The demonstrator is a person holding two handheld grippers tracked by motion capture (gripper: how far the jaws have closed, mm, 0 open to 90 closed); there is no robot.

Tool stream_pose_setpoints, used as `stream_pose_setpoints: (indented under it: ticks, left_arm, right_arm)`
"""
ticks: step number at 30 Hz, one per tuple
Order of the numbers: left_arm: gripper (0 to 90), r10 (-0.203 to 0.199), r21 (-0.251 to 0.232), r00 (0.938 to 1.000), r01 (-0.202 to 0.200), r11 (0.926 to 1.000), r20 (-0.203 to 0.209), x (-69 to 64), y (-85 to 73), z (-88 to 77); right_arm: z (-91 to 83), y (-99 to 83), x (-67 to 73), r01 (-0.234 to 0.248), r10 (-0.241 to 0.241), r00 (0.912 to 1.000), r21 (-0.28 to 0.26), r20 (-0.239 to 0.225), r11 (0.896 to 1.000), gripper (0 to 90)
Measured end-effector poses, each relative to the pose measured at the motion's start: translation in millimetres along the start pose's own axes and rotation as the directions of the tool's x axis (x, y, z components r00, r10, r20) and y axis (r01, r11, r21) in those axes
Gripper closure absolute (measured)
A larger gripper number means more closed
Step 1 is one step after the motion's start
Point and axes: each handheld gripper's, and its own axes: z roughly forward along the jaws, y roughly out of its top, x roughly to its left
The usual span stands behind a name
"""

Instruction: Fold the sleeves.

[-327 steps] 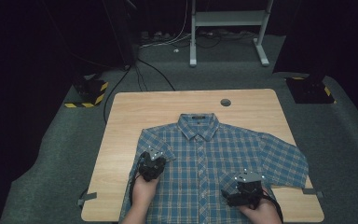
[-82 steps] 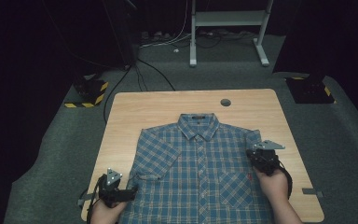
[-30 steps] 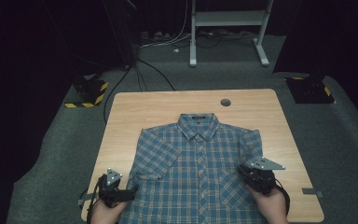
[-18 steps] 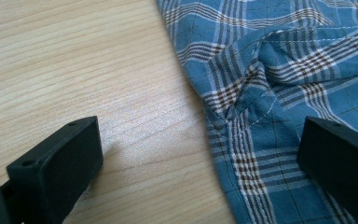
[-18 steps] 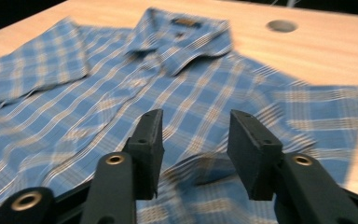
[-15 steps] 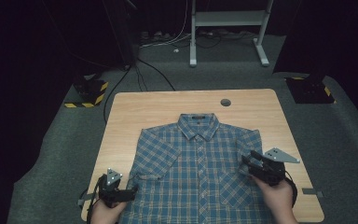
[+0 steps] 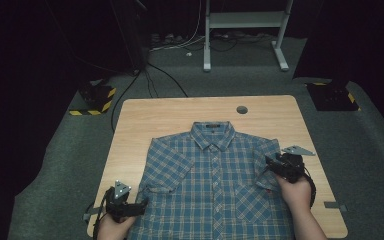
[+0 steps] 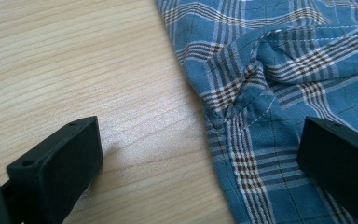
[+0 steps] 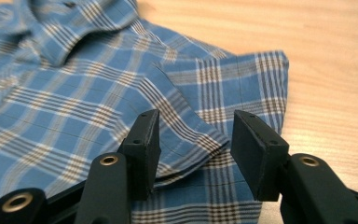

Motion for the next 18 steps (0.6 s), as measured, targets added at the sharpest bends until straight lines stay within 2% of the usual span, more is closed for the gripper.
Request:
stream_pose_setpoints:
  ticks: [7,10,13,15,18]
  left_arm:
    - [0.3,0.0,0.0,1.0,0.0,1.0,0.0,0.0,-0.1,-0.1]
    - [0.3,0.0,0.0,1.0,0.0,1.0,0.0,-0.1,-0.1,-0.1]
    - [0.2,0.0,0.0,1.0,0.0,1.0,0.0,-0.1,-0.1,-0.1]
    - [0.3,0.0,0.0,1.0,0.0,1.0,0.0,-0.1,-0.1,-0.1]
    - [0.3,0.001,0.0,1.0,-0.001,1.0,0.0,-0.1,-0.1,-0.1]
  right_arm:
    - [19.3,-6.1,-3.9,-0.016,0.015,0.9996,0.06,0.025,0.998,50.3]
    - [22.7,-7.5,-4.4,-0.018,0.016,0.9995,0.061,0.027,0.998,52.8]
    - [22.0,-6.5,-2.0,0.01,-0.013,0.9993,0.073,0.034,0.997,69.8]
    - [20.2,-6.2,-0.7,0.017,-0.018,0.9997,0.083,0.018,0.996,81.6]
    - [17.2,-5.9,3.3,0.048,-0.05,0.9984,0.077,0.027,0.996,86.2]
